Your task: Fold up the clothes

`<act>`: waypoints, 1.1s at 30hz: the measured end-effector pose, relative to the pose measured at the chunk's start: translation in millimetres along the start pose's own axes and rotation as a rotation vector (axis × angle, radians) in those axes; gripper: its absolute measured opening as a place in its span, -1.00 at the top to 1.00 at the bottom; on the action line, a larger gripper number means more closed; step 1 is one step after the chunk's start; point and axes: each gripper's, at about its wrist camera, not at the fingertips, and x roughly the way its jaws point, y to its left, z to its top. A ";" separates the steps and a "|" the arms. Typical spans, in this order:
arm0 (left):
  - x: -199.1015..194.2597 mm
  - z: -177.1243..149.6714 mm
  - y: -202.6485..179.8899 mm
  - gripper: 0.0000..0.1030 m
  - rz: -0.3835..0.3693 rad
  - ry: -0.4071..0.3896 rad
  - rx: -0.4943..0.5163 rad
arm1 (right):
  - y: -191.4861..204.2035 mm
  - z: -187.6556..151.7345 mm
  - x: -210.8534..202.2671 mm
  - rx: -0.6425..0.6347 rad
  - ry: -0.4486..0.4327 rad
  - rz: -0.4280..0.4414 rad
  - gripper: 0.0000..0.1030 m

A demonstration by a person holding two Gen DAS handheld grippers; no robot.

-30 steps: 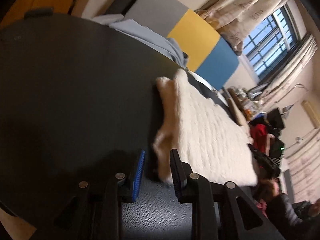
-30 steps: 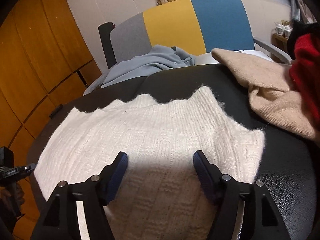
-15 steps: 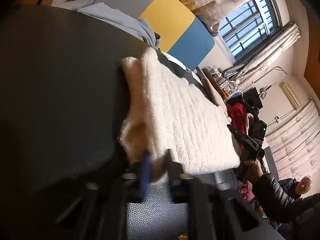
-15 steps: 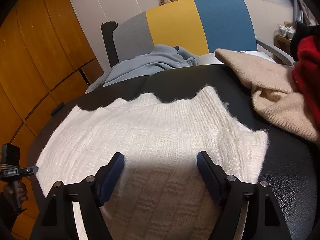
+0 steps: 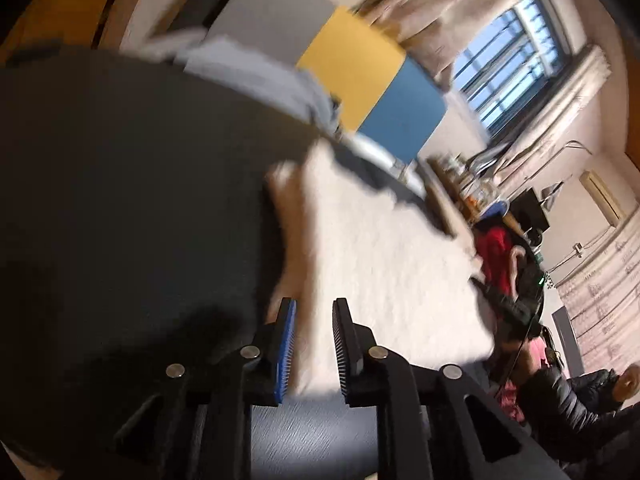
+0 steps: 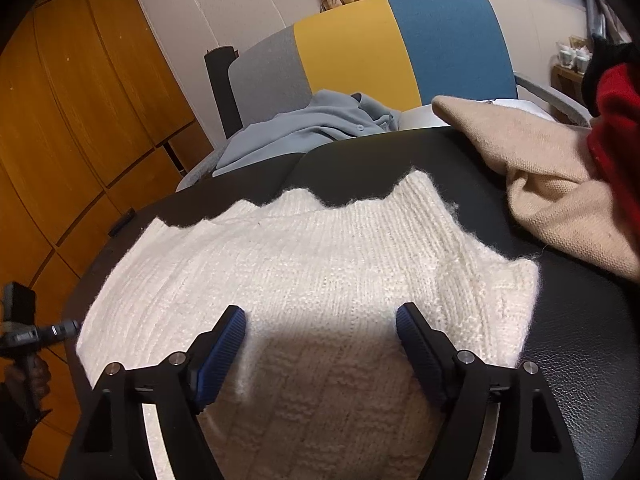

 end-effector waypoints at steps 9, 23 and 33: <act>94.3 58.6 -65.0 0.58 0.017 0.016 0.174 | -2.2 -0.3 -0.8 0.010 -0.006 0.016 -0.55; 136.6 62.8 -9.4 0.82 0.259 -0.022 0.053 | -10.8 0.2 0.4 0.045 -0.014 0.047 -0.55; 117.8 58.9 -86.6 0.59 0.245 -0.042 0.253 | -14.2 0.9 -1.2 0.059 -0.024 0.067 -0.55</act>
